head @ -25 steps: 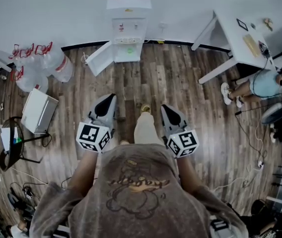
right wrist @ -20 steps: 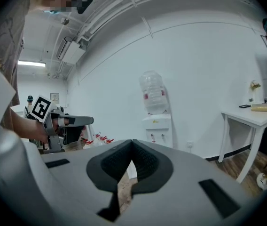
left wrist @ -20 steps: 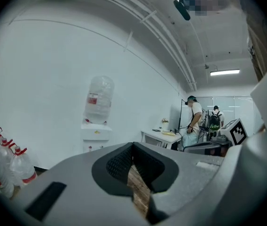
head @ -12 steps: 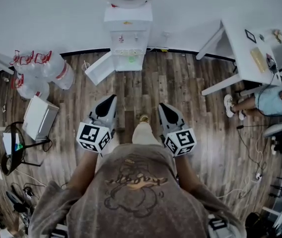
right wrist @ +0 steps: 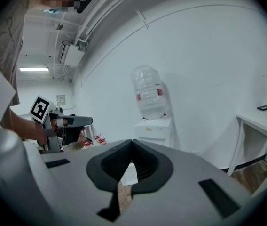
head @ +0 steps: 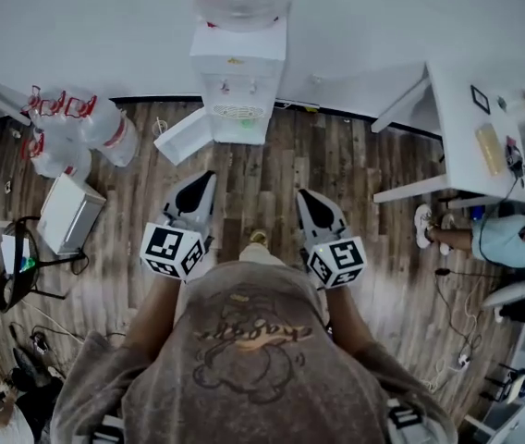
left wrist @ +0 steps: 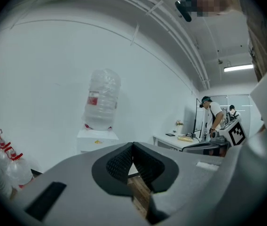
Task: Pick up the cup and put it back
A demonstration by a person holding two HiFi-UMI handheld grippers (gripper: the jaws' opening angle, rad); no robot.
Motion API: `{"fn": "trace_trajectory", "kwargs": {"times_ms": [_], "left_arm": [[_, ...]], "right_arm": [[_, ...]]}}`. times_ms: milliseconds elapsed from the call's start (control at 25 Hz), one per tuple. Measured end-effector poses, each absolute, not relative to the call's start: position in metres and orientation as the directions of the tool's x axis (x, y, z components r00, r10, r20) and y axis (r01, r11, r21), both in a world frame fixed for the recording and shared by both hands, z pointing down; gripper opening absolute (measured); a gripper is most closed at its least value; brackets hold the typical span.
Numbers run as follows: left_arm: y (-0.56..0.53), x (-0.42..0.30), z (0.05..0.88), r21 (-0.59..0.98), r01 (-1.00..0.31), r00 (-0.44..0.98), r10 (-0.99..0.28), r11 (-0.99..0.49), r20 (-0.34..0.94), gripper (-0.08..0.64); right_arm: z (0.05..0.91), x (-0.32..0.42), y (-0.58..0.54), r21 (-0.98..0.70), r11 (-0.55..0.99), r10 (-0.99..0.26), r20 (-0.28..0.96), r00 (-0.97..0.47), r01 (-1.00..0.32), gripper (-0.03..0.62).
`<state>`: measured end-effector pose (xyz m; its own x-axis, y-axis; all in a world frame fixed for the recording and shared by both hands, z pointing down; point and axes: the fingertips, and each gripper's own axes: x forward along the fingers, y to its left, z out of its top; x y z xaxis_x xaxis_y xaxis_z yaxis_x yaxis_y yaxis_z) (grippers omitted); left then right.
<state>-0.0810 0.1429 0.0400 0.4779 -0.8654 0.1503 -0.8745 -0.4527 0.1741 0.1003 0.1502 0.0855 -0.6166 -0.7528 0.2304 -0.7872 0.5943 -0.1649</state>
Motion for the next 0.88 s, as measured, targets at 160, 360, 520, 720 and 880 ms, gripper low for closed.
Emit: {"fn": "trace_trajectory", "kwargs": {"times_ms": [160,360,520,720,880], "left_arm": [[0.126,-0.073,0.040,0.164,-0.896,0.436,-0.886,-0.413,0.156,0.003],[0.109,-0.073,0.040,0.154,-0.911,0.405,-0.898,-0.382,0.170,0.003],[0.089,-0.071,0.043,0.149,-0.913,0.403,-0.898,-0.380,0.179,0.003],[0.057,-0.072,0.045,0.144,-0.903,0.425,-0.887,-0.404,0.181,0.003],[0.031,-0.078,0.042,0.149,-0.895,0.443,-0.879,-0.421,0.177,0.003]], "right_arm": [[0.090,0.110,0.123,-0.175,0.631,-0.721,0.227,-0.655,-0.755,0.002],[0.091,0.111,0.096,-0.189,0.653,-0.697,0.230,-0.679,-0.734,0.002],[0.096,0.111,0.078,-0.191,0.659,-0.691,0.229,-0.686,-0.728,0.002],[0.096,0.110,0.055,-0.193,0.635,-0.706,0.249,-0.663,-0.748,0.002],[0.094,0.106,0.036,-0.194,0.617,-0.722,0.247,-0.647,-0.763,0.002]]}}
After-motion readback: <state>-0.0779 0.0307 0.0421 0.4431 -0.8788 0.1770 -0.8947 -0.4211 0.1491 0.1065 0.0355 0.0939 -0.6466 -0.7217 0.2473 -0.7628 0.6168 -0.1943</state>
